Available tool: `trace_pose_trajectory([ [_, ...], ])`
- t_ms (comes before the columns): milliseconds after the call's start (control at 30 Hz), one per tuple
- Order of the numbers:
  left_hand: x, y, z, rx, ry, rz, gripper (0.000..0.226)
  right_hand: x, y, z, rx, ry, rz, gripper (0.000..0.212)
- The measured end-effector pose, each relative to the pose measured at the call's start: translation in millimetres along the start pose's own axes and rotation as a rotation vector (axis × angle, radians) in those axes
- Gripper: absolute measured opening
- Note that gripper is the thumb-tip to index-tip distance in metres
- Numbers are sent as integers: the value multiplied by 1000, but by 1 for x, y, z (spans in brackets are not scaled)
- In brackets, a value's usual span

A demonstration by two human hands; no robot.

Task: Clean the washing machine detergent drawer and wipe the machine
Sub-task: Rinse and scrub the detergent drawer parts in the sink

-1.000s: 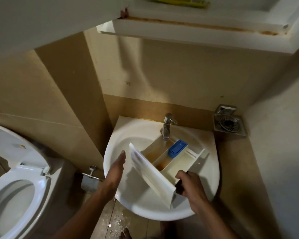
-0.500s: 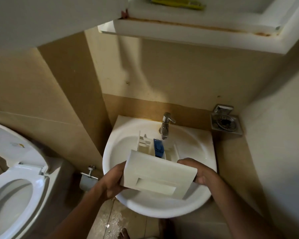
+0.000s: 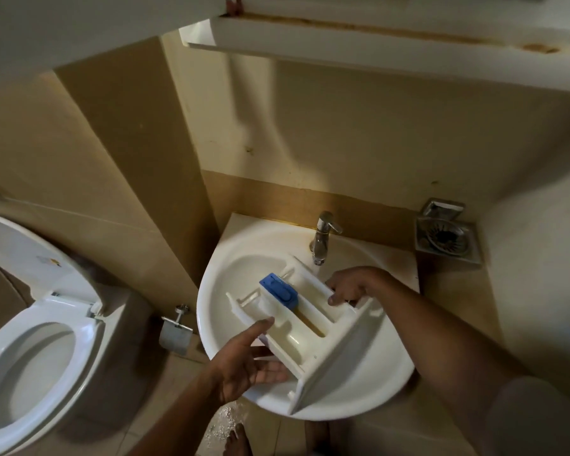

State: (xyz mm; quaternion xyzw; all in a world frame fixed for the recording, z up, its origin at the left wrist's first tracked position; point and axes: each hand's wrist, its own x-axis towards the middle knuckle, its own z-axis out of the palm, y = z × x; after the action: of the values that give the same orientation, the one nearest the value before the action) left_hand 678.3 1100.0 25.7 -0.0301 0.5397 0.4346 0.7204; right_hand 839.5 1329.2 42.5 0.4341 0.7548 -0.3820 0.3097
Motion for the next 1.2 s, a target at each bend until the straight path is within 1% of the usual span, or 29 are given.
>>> trace_pose_trajectory([
  [67,6,-7,9,-56,64,59,47,9,-8,1,-92,121,-14,32],
  [100,9,-11,14,-88,84,92,40,13,-11,5,-21,208,-2,28],
  [133,12,-14,19,-116,105,118,35,20,-13,9,105,308,29,28],
  [167,17,-19,23,-144,127,143,33,24,-16,14,253,424,49,28],
  [233,26,-30,33,-194,163,191,37,33,-20,22,599,580,111,33],
  [367,37,-45,49,-324,192,238,45,41,-31,33,1469,692,214,27],
  [400,38,-45,51,-354,190,239,46,44,-32,35,1699,666,224,23],
  [433,39,-45,51,-371,185,240,46,42,-36,38,1942,597,193,19],
  [467,40,-44,50,-379,178,238,46,43,-40,41,2172,483,104,15],
  [500,41,-42,48,-382,174,233,46,39,-43,45,2312,371,46,15],
  [567,43,-39,44,-380,162,219,45,36,-51,50,2459,218,-61,18],
  [667,43,-36,39,-375,139,207,40,48,-46,52,2604,93,-173,19],
  [700,44,-35,38,-375,136,202,39,50,-44,51,2597,66,-212,18],
  [767,45,-35,37,-377,134,194,40,54,-39,49,2451,37,-229,15],
  [833,46,-35,37,-376,134,190,41,52,-36,46,2262,11,-166,13],
  [867,47,-35,37,-377,133,190,41,48,-35,43,2172,5,-130,16],
  [933,48,-35,37,-378,130,187,40,34,-37,39,1990,11,-105,15],
  [967,48,-35,37,-374,130,185,40,27,-39,37,1816,22,-125,11],
  [1033,48,-35,38,-358,132,186,41,14,-45,36,1254,95,-138,8],
  [1067,48,-35,38,-351,133,186,43,12,-47,38,1014,160,-124,11],
  [1100,48,-35,38,-343,134,186,44,13,-46,39,875,242,-89,14],
  [1133,47,-35,38,-339,135,186,45,14,-46,41,824,326,-37,14],
  [1167,46,-34,38,-338,135,186,45,17,-43,42,845,405,10,14],
  [1200,46,-35,39,-336,134,190,45,18,-40,42,982,449,67,14],
])
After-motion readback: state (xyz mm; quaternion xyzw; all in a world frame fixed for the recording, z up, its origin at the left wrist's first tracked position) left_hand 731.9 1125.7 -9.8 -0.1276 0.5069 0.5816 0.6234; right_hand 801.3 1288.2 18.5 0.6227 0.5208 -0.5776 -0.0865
